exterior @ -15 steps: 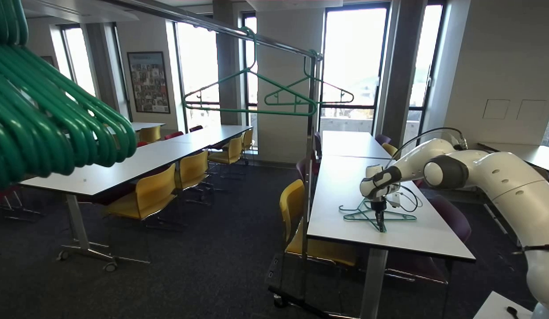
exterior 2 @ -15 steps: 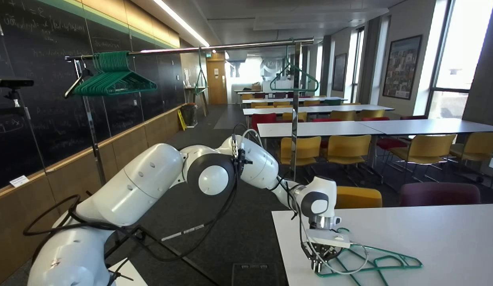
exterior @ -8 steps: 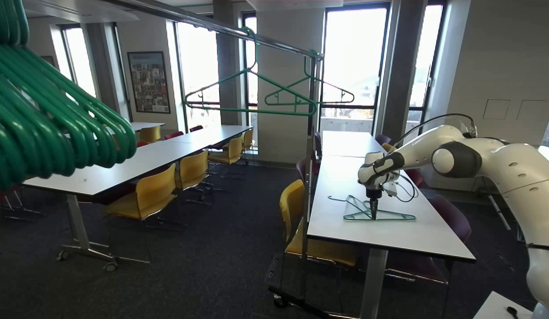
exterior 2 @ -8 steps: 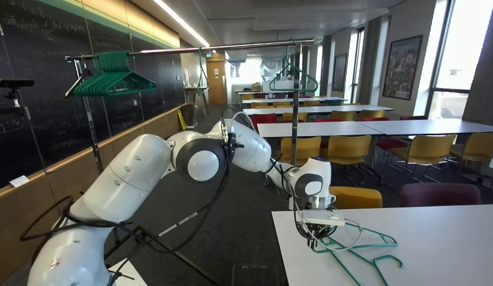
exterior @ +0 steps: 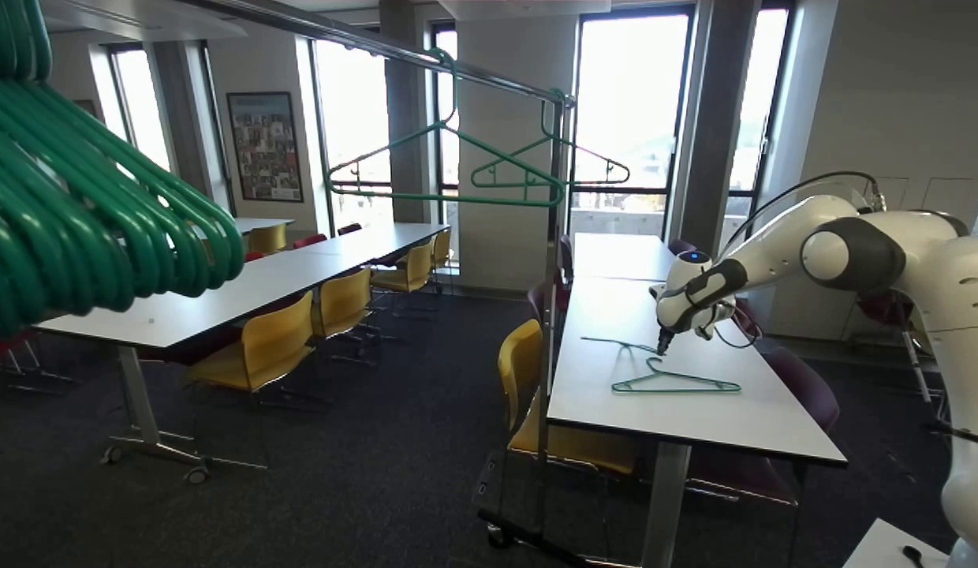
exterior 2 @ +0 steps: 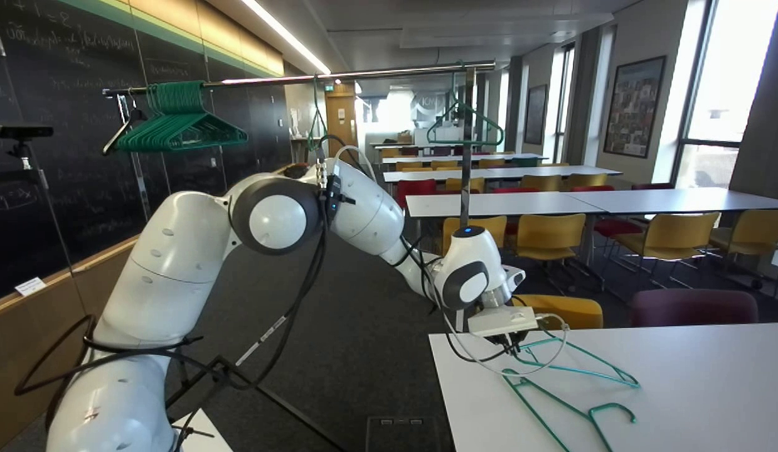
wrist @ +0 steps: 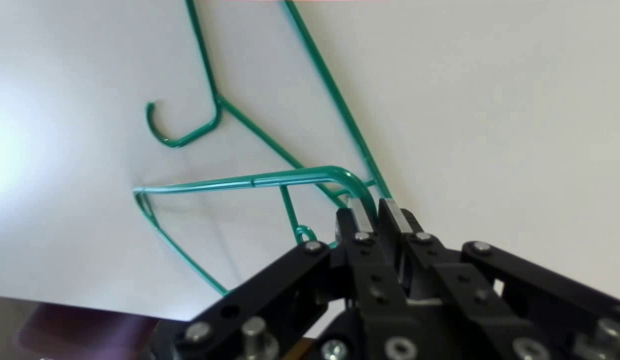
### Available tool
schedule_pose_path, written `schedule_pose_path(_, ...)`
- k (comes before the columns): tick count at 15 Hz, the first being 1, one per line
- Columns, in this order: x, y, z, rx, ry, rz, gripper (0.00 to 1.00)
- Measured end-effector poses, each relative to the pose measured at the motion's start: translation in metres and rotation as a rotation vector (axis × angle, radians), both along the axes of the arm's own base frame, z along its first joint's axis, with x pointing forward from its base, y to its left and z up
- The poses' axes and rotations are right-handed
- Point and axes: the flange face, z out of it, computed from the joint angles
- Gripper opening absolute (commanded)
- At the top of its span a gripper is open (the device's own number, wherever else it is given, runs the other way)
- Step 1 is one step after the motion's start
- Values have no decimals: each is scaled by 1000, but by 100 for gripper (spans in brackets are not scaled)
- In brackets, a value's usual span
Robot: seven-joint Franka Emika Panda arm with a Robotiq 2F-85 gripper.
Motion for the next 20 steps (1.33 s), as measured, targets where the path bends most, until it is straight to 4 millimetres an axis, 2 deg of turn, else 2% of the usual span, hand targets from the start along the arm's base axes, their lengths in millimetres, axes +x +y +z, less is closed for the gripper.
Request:
schedule_pose_path(4,-23,-1,11,-82,-153,-68,3)
schedule_pose_path(9,-38,-6,5,-138,-143,-145,3)
schedule_pose_path(10,-39,-3,-1,-132,-107,-149,14)
schedule_pose_path(11,-40,3,-10,-116,-55,-146,38)
schedule_pose_path(13,-39,18,-28,-45,40,-110,41)
schedule_pose_path(16,-37,28,-45,85,177,-45,63)
schedule_pose_path(18,-37,18,-50,146,294,-15,76)
schedule_pose_path(20,-38,-1,-57,171,419,-20,91)
